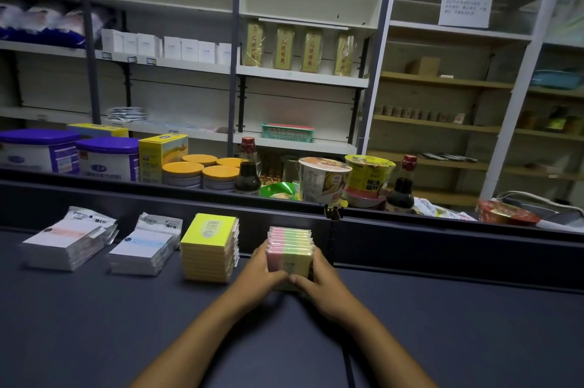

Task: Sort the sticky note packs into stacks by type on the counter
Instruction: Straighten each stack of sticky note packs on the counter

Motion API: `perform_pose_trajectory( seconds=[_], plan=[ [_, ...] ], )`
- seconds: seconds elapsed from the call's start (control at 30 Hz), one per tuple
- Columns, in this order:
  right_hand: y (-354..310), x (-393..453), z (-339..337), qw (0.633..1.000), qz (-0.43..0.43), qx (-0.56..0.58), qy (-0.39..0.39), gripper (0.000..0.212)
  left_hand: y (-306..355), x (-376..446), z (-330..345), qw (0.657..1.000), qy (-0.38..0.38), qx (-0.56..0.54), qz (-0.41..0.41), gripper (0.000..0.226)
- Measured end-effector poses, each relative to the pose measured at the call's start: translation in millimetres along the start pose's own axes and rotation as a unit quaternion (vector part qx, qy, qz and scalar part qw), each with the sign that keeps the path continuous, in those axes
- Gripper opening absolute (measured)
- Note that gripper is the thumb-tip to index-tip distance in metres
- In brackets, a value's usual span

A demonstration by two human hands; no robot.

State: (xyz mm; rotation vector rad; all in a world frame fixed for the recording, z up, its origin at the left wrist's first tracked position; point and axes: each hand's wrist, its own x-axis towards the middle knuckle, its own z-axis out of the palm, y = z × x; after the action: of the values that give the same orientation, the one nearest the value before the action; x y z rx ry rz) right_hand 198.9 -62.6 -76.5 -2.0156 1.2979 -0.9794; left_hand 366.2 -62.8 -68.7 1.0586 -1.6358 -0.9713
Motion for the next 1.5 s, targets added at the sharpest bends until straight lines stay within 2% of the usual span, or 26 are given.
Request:
perform_pose_trajectory(
  seconds=[0.17,0.3,0.47,0.6,0.63,0.7,0.77,0.83,0.97,1.13,1.23,1.4,1.5],
  plan=[
    [-1.2,2.1,0.4,1.000,-0.002,-0.006,0.019,0.079,-8.5,3.6,-5.2,1.000,0.019,0.008,0.006,0.075],
    [1.6,1.3,5.1,1.000,0.012,-0.017,-0.006,0.079,-31.9,8.7,-3.1,0.999,-0.006,0.032,-0.020,0.086],
    [2.9,2.9,4.6,1.000,-0.002,-0.014,0.013,0.079,-6.8,0.3,-1.0,0.999,0.011,0.031,0.002,0.076],
    [6.1,2.4,7.1,1.000,0.015,-0.016,-0.007,0.082,-4.7,-4.8,-1.3,0.998,-0.023,0.066,0.002,0.100],
    [6.7,2.0,6.2,1.000,0.016,-0.007,-0.007,0.081,-2.6,-6.8,-1.9,0.997,-0.026,0.072,-0.005,0.099],
    [3.4,-0.3,1.5,1.000,0.014,0.019,-0.010,0.077,4.0,-9.7,-2.3,0.997,-0.025,0.070,-0.001,0.099],
    [1.6,-0.2,-5.8,0.997,0.013,0.072,-0.013,0.076,9.4,-9.0,-4.7,0.997,-0.014,0.070,-0.002,0.117],
    [0.0,0.6,-15.1,0.989,0.024,0.148,-0.014,0.083,11.2,-6.3,-9.9,0.999,0.002,0.046,-0.007,0.135],
    [-5.4,2.1,-30.6,0.958,0.077,0.273,-0.031,0.103,15.9,-6.5,-15.2,0.998,0.021,-0.060,0.009,0.132],
    [-13.9,-1.4,-34.7,0.979,0.062,0.189,-0.051,0.109,20.2,-9.2,-14.9,0.998,0.010,-0.056,0.023,0.119],
    [-15.4,-5.0,-31.3,0.982,0.026,0.171,-0.080,0.092,19.2,-10.4,-15.8,0.998,-0.011,-0.054,0.025,0.122],
    [-15.1,-3.9,-25.5,0.985,0.015,0.171,-0.034,0.085,18.1,-8.9,-15.9,0.997,-0.006,-0.074,0.018,0.122],
    [-9.8,-5.0,-14.1,0.994,0.021,0.105,-0.036,0.087,10.8,-8.5,-9.9,0.999,-0.025,-0.030,-0.017,0.122]
  ],
)
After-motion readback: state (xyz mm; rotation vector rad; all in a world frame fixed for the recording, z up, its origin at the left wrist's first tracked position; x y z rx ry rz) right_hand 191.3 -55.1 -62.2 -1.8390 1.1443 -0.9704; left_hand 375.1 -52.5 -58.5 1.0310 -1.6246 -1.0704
